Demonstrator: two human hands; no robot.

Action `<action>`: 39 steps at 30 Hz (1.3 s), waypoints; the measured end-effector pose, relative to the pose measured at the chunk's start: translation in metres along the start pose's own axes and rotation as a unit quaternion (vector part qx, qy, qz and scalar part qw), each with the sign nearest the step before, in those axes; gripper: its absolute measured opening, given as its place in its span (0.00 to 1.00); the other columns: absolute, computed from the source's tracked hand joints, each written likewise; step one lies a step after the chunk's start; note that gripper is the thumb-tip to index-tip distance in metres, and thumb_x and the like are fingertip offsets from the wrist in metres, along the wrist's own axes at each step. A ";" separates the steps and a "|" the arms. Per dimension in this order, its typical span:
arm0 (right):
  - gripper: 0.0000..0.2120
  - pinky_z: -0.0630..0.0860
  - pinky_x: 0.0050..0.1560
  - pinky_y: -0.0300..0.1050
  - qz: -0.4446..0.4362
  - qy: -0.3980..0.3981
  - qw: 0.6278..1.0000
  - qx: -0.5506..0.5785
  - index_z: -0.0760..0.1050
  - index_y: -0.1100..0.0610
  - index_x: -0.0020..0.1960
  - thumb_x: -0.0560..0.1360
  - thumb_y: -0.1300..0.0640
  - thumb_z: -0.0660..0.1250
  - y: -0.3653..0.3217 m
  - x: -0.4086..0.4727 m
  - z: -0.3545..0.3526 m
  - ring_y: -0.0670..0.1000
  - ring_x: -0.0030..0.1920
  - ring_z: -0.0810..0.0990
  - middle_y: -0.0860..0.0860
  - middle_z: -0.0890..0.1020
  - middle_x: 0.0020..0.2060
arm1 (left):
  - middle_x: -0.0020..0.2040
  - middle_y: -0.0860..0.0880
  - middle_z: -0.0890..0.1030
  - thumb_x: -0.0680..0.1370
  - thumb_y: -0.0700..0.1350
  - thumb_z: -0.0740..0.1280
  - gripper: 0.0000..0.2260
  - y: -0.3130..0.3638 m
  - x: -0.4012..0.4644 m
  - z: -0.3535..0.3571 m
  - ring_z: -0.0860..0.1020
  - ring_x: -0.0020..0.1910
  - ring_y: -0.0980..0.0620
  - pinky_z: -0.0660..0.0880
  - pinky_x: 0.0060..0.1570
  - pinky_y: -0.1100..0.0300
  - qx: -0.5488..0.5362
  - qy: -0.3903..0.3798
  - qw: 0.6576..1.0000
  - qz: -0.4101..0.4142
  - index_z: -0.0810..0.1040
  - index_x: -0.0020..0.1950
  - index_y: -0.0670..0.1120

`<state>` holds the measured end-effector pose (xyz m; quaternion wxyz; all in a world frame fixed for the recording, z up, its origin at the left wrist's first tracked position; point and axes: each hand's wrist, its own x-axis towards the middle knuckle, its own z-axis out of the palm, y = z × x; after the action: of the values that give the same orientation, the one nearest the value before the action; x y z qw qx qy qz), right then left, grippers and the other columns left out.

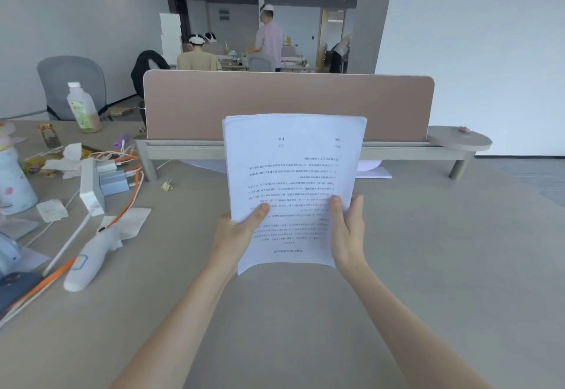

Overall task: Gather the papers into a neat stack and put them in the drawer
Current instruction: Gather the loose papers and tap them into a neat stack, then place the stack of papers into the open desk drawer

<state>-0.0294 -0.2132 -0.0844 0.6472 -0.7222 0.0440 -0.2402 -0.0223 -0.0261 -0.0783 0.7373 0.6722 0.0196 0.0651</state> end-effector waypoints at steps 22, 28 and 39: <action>0.11 0.79 0.48 0.57 0.121 -0.042 0.986 -0.107 0.71 0.63 0.52 0.79 0.53 0.63 0.051 0.066 -0.018 0.58 0.44 0.81 0.56 0.83 0.47 | 0.48 0.54 0.86 0.79 0.56 0.66 0.09 -0.033 0.070 0.026 0.84 0.51 0.51 0.79 0.53 0.51 0.078 -0.062 0.989 -0.109 0.83 0.48 0.53; 0.14 0.73 0.44 0.51 0.163 -0.030 0.983 -0.081 0.67 0.65 0.49 0.74 0.53 0.62 0.045 0.037 -0.081 0.50 0.41 0.73 0.51 0.75 0.40 | 0.52 0.55 0.86 0.79 0.57 0.66 0.10 -0.034 0.022 0.068 0.83 0.54 0.50 0.77 0.60 0.47 0.058 -0.086 0.986 -0.131 0.83 0.50 0.54; 0.15 0.69 0.43 0.49 0.185 0.051 0.978 -0.076 0.65 0.64 0.45 0.70 0.52 0.61 0.030 -0.058 -0.263 0.50 0.40 0.70 0.52 0.72 0.39 | 0.59 0.52 0.84 0.81 0.56 0.63 0.16 -0.036 -0.130 0.185 0.81 0.60 0.49 0.75 0.63 0.46 0.021 -0.168 0.972 -0.161 0.80 0.64 0.51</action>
<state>-0.1792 -0.4365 -0.1171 0.6202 -0.7356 0.2283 -0.1486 -0.1272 -0.2279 -0.1038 0.7166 0.6767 0.0050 -0.1690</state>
